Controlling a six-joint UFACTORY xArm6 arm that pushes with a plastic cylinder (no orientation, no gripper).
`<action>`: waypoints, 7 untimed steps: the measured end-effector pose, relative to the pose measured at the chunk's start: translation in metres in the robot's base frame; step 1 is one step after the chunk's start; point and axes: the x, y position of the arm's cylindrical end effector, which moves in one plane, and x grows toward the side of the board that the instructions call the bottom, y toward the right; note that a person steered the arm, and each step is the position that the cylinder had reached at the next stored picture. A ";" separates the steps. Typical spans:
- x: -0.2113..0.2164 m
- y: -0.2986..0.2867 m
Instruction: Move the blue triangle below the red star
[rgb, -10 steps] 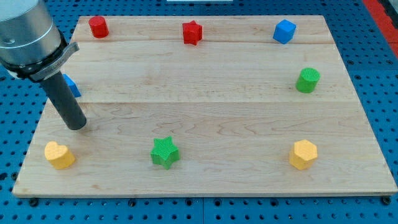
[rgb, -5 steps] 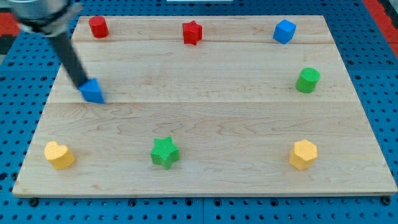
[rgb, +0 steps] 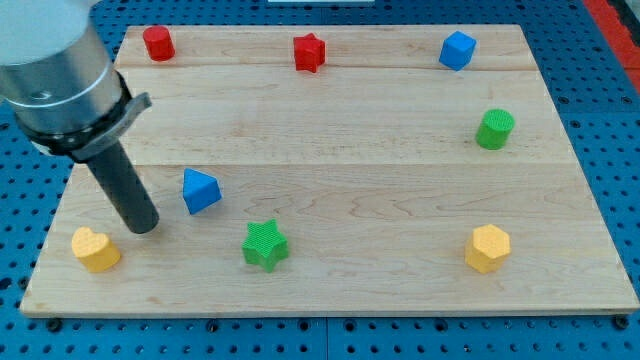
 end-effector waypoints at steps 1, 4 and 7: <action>-0.027 0.038; -0.058 0.052; -0.087 0.086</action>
